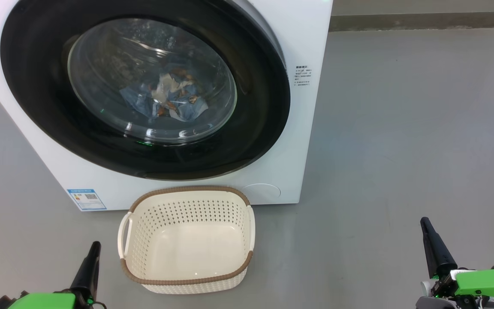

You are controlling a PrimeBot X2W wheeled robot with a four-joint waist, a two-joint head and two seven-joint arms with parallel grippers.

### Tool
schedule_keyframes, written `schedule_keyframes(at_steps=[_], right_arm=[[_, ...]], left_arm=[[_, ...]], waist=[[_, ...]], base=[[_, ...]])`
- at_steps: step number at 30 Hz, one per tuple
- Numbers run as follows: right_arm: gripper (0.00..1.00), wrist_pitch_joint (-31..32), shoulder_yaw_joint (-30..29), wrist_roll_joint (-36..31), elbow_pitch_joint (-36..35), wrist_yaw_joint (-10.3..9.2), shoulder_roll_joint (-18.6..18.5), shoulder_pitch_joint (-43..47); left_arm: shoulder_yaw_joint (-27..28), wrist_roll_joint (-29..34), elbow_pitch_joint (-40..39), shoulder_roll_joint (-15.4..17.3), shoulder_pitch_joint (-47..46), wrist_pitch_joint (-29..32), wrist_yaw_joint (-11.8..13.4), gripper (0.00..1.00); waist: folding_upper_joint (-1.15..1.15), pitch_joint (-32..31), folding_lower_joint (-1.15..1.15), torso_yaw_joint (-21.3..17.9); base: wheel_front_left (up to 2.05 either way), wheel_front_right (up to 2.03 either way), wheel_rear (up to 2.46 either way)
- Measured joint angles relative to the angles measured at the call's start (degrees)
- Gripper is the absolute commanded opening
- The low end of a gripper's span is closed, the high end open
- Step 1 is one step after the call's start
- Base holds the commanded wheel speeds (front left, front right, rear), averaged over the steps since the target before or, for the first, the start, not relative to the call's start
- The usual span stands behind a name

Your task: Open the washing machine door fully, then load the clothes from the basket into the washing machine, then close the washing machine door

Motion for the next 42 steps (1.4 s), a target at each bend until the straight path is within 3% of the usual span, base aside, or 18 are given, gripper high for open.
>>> schedule_keyframes(at_steps=[42], right_arm=[[0.0,0.0,0.0,0.0,-0.01,0.0,0.01,-0.01]], left_arm=[[0.0,-0.01,0.0,0.0,0.0,0.0,0.0,0.0]], waist=[[0.0,0.0,0.0,0.0]], base=[[0.0,0.0,0.0]])
